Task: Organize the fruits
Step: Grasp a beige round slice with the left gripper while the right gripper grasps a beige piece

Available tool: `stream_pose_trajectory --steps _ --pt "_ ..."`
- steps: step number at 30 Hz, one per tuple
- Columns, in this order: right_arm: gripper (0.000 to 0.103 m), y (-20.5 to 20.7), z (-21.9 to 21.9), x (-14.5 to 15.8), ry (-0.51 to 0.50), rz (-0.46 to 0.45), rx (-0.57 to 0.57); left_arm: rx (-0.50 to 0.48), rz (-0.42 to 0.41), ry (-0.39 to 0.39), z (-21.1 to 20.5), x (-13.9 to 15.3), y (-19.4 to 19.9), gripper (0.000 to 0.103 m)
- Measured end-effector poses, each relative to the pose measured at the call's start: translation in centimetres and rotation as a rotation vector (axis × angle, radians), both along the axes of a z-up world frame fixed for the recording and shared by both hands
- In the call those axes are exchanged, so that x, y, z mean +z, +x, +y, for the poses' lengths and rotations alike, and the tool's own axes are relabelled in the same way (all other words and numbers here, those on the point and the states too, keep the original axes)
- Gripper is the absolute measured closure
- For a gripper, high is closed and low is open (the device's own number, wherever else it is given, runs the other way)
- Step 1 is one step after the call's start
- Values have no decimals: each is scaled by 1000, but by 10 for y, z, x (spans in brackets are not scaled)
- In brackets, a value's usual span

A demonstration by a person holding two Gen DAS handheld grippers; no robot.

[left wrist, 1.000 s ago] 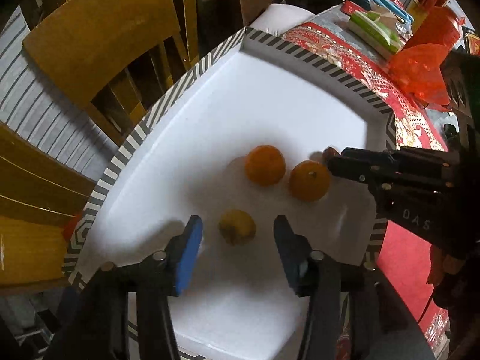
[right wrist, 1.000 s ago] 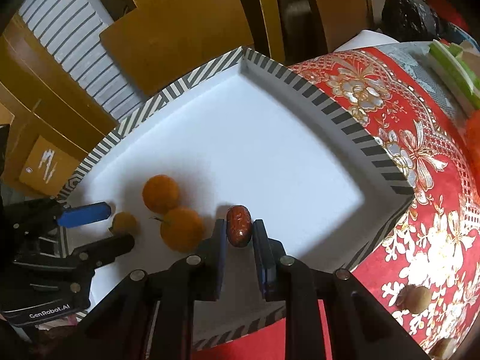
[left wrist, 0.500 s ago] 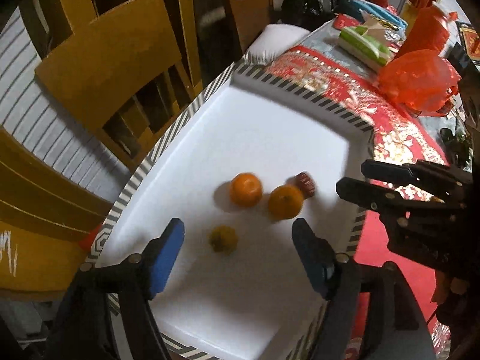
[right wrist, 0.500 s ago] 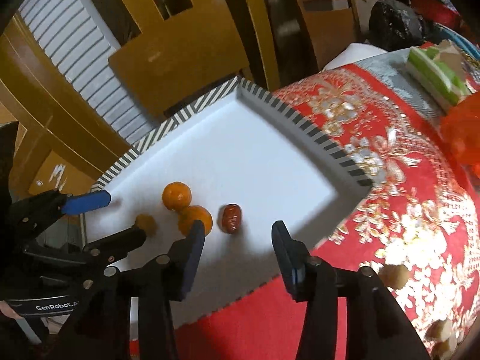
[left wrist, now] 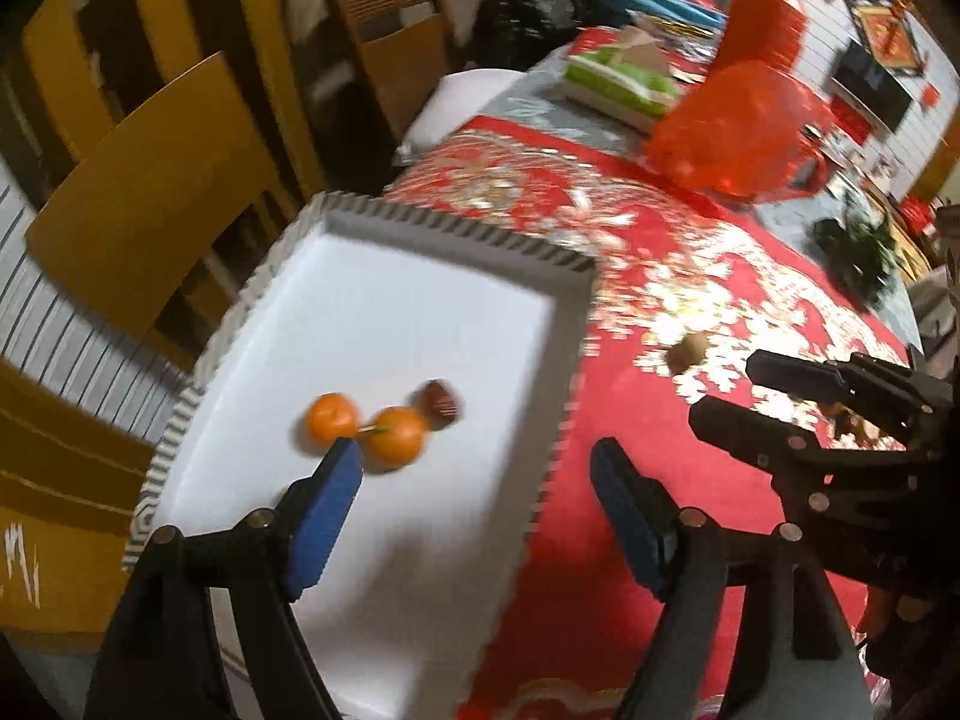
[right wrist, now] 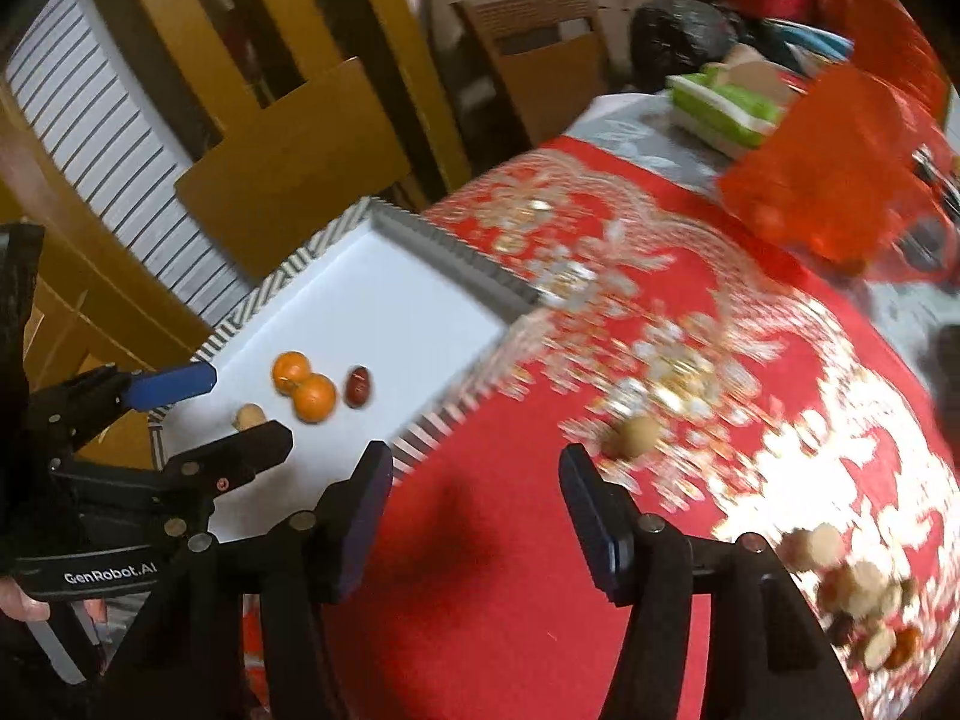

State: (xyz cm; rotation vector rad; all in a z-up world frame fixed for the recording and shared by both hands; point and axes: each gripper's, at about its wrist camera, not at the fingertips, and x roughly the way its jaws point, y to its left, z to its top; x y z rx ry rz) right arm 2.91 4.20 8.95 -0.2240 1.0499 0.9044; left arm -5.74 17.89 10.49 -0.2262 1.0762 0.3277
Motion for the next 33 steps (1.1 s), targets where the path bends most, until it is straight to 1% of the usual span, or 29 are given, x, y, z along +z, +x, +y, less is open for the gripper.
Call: stream_pose_trajectory --steps 9,14,20,25,28,31,33 --pt "39 10 -80 -4 -12 15 -150 -126 1 -8 -64 0 31 25" --pt "39 14 -127 -9 -24 24 -231 -195 12 -19 -98 -6 49 25" --pt "38 18 -182 -20 -44 53 -324 -239 32 -47 -126 -17 74 25" --pt "38 22 -210 -25 -41 74 -379 -268 46 -75 -142 -27 96 25" --pt "38 25 -223 -28 -38 83 -399 -297 57 -106 -157 -35 113 25" --pt "38 27 -233 -31 -34 98 -414 -332 59 -104 -174 -44 131 25" --pt "38 27 -237 -32 -34 103 -416 -371 66 -117 -187 -51 143 25"
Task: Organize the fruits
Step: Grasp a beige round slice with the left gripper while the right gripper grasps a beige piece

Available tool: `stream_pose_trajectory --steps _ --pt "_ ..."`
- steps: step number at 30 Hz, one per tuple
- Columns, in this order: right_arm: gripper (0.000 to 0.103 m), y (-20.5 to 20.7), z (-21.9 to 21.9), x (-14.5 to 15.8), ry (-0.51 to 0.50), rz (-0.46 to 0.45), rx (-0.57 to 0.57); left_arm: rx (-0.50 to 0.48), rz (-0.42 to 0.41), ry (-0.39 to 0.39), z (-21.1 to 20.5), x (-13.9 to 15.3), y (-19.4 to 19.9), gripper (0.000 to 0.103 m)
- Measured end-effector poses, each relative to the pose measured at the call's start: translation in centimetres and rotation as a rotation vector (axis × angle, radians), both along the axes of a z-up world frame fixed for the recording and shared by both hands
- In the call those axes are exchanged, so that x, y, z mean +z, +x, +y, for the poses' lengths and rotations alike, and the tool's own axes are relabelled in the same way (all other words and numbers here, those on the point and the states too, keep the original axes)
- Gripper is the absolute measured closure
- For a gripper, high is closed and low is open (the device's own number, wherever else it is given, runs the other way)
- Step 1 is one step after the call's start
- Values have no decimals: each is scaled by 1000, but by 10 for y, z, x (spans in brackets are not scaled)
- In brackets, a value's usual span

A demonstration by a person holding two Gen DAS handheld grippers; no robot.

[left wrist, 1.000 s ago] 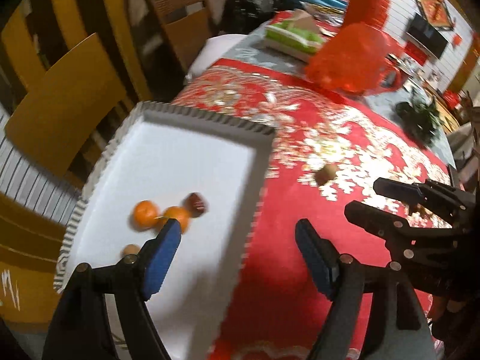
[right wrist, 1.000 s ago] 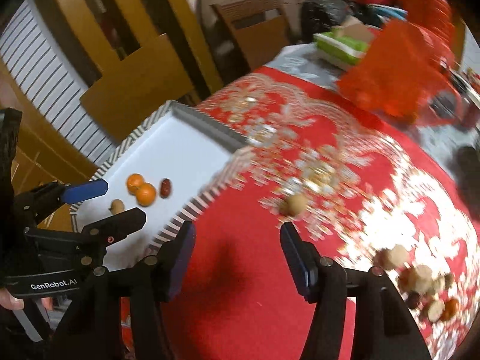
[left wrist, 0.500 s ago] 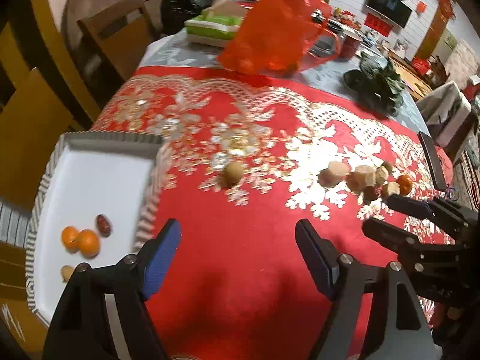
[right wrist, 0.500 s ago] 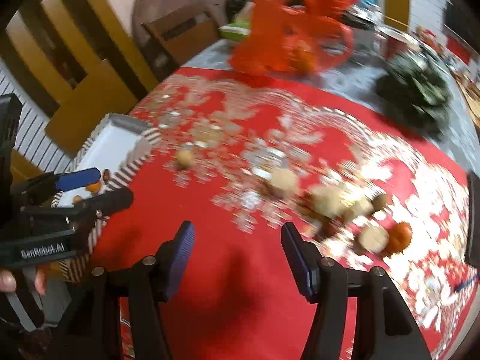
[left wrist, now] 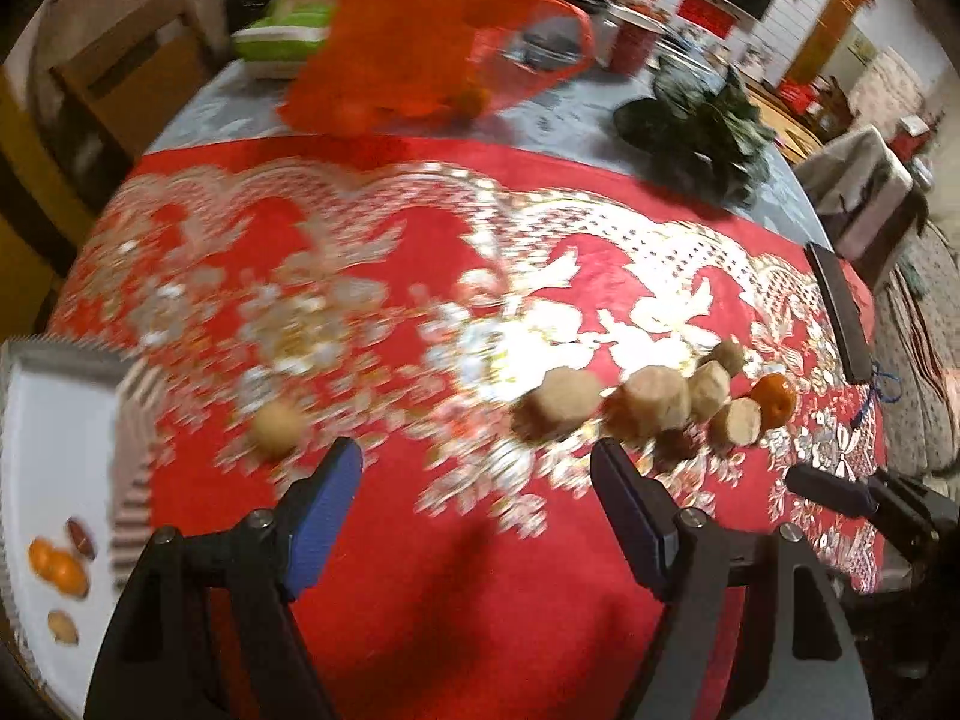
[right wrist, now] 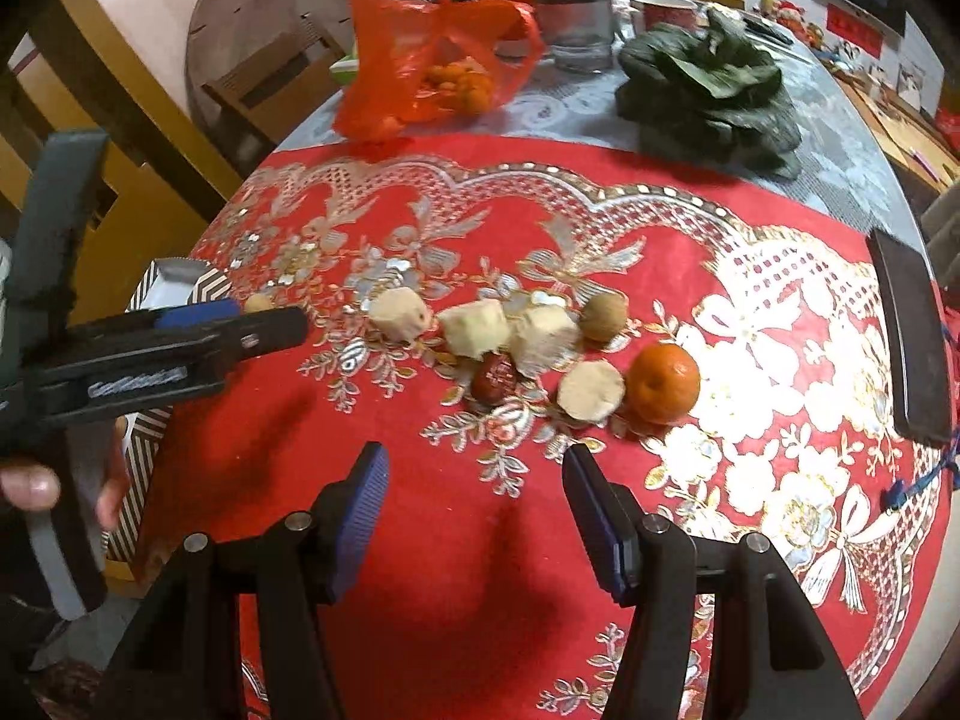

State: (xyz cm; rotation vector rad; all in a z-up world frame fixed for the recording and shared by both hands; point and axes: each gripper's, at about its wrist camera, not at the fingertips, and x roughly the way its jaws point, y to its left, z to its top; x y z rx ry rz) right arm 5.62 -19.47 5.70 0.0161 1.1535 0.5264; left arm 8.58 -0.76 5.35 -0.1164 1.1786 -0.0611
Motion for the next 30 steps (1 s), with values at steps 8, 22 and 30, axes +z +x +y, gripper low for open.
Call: stream_pose_trajectory --steps 8,22,30 --pt "38 3 -13 -6 5 18 -11 -77 32 22 -27 -25 30 25" --pt "38 24 15 -4 55 -2 62 -84 22 5 -18 -32 32 72" --pt "38 42 46 -5 31 -12 134 1 6 -7 23 -9 7 72"
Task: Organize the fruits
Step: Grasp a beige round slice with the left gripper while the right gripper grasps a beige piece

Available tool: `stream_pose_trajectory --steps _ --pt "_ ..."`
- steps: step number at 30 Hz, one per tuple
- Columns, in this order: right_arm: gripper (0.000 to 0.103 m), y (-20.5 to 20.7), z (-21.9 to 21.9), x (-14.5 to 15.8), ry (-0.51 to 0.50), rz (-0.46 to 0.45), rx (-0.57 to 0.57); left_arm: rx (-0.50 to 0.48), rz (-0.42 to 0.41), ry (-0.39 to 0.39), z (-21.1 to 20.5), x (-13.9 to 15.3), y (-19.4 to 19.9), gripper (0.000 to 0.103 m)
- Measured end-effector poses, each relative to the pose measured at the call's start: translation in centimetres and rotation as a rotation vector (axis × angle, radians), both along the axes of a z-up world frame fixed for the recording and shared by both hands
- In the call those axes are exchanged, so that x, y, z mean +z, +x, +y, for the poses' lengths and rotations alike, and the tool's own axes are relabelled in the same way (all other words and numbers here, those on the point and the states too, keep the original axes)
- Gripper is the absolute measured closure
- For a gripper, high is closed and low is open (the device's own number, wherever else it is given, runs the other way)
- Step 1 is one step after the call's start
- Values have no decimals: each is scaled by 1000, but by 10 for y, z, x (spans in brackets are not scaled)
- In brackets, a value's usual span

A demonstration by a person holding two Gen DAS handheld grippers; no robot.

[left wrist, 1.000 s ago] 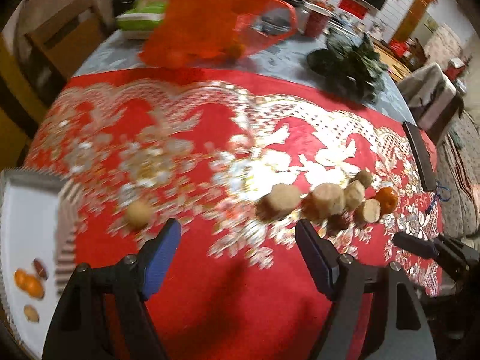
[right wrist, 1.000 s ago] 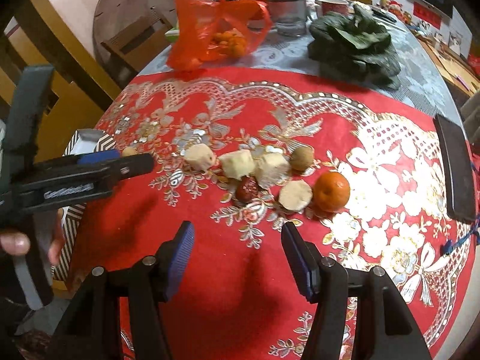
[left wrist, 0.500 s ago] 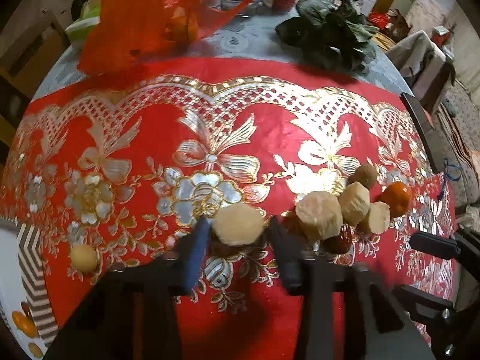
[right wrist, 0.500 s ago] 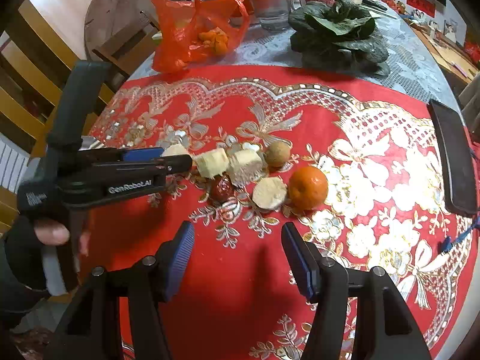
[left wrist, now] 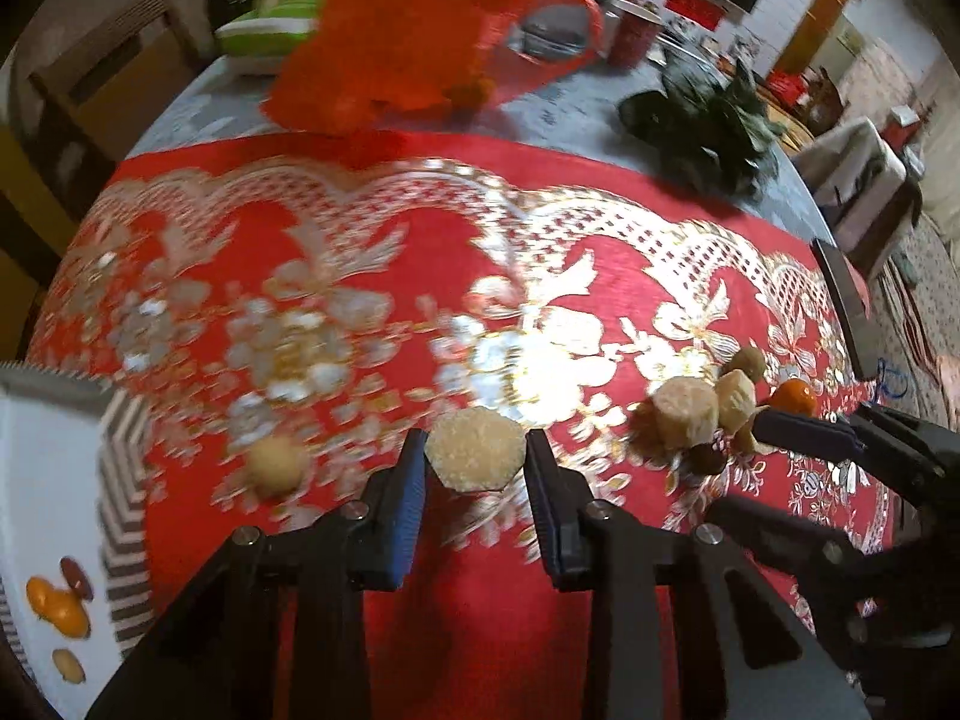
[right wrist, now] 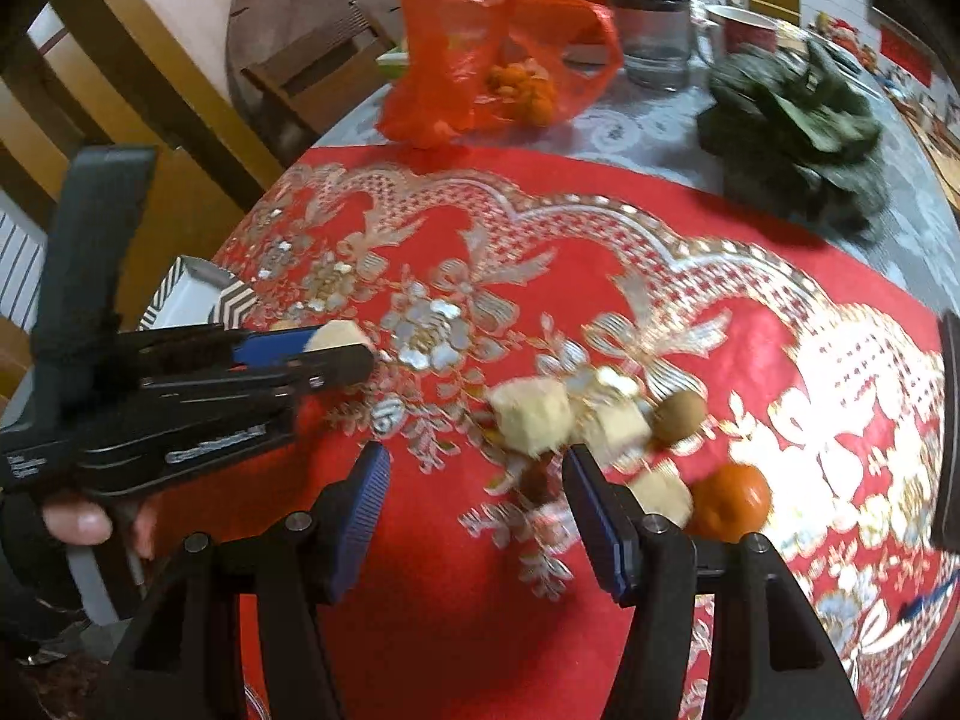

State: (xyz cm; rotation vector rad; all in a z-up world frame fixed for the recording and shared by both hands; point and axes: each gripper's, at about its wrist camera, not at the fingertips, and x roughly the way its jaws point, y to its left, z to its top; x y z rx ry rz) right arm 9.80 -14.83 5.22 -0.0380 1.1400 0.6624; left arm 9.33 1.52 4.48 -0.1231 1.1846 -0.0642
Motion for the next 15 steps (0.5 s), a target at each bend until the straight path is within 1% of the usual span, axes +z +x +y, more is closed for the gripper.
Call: stream_pose_trajectory --steps 4,7,9,10,11,13,15 --pt "38 11 10 -6 -41 -9 -5 24 7 5 18 5 -11 72" --pt "39 21 20 -17 -100 2 17 37 7 14 25 6 -18 72" --pt "40 24 23 -22 -115 3 33 35 10 18 26 6 -23 72" --pt "48 24 25 -24 -140 -8 44 33 10 26 27 6 -26 72" --pt "65 25 27 -25 -157 -12 49 31 9 37 27 7 -29 72" --pt "67 25 27 -28 -167 0 60 29 6 51 26 7 -32 72" --pt "67 24 27 -29 -168 -6 58 28 7 49 26 7 -34 72"
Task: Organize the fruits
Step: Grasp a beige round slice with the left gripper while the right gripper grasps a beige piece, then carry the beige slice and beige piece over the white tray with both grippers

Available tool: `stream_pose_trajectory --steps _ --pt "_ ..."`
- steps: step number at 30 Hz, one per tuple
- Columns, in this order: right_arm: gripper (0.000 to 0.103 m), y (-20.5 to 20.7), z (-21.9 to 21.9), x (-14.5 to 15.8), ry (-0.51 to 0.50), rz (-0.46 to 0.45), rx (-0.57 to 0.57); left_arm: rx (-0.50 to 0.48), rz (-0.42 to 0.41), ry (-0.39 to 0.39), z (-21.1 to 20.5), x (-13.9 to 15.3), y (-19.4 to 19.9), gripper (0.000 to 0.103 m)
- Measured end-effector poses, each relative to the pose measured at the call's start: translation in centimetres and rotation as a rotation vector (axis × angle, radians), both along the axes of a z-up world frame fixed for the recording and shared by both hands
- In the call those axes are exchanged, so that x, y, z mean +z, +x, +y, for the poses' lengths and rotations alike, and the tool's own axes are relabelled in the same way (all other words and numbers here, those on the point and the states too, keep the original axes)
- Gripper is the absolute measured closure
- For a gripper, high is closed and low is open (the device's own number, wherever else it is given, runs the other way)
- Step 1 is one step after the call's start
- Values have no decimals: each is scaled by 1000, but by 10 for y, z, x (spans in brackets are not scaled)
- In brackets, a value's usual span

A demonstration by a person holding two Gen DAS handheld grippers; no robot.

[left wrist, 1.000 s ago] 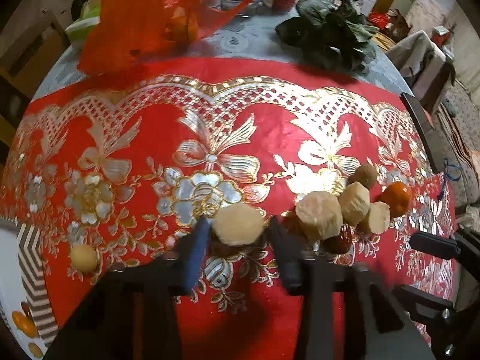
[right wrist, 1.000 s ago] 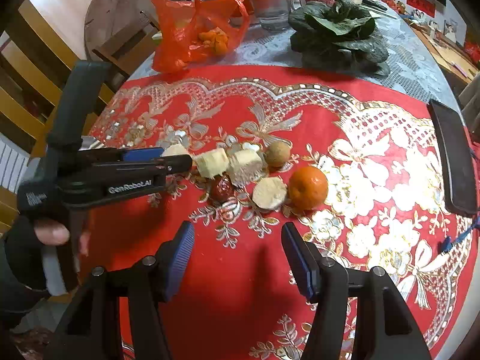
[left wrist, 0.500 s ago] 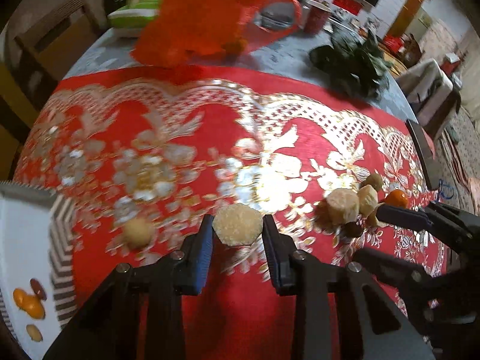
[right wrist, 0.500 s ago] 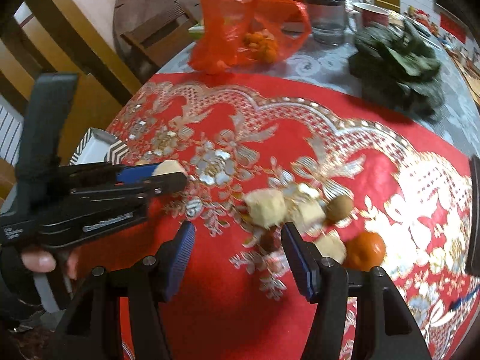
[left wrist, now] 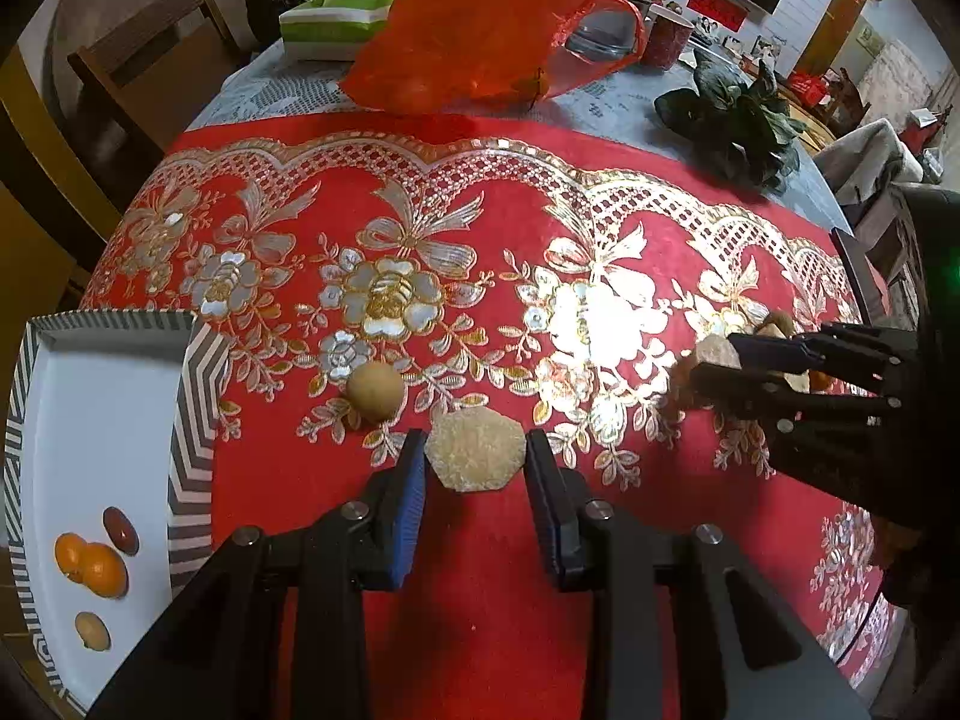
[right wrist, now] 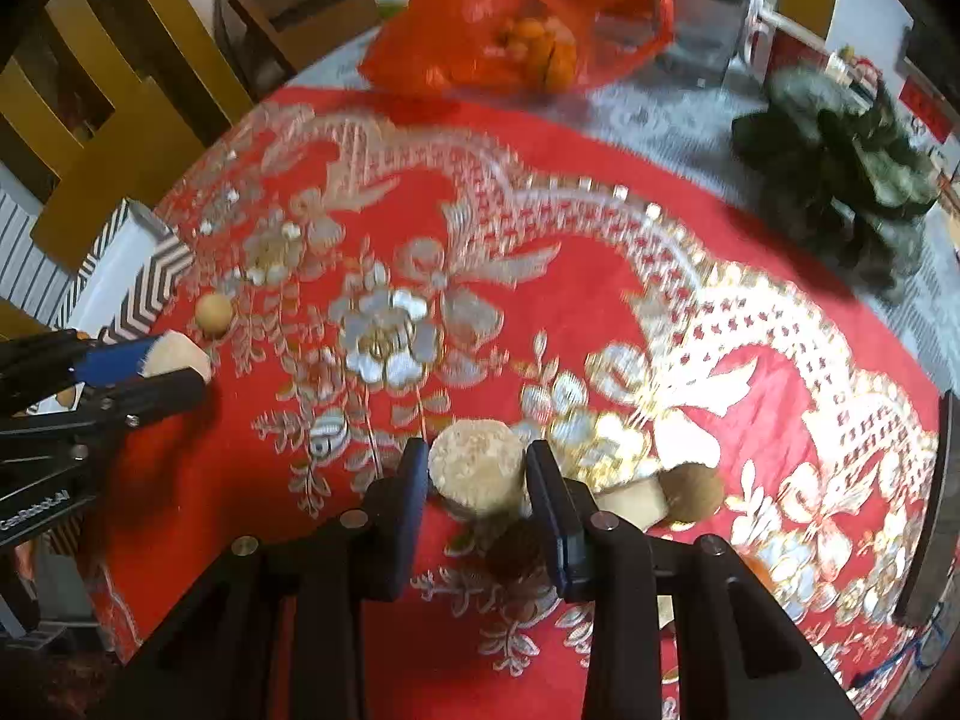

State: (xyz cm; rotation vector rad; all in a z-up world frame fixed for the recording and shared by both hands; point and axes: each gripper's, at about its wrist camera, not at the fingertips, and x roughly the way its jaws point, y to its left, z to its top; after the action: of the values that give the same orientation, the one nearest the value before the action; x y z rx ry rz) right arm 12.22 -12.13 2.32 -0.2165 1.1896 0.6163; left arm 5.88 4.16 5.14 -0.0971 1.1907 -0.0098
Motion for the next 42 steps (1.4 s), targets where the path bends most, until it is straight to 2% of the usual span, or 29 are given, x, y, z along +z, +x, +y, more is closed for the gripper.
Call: stream_pose_trajectory --steps 5,17,27,42 --pt "67 -9 2 3 -11 -19 7 6 -4 21 2 3 -9 72" --pt "67 -46 14 36 80 -43 13 31 -47 53 17 20 -31 72" --pt "67 -67 51 56 110 -66 77 67 -82 71 40 38 -51 72" --pt "67 -85 128 72 117 -86 236 193 -102 87 105 50 -84 72"
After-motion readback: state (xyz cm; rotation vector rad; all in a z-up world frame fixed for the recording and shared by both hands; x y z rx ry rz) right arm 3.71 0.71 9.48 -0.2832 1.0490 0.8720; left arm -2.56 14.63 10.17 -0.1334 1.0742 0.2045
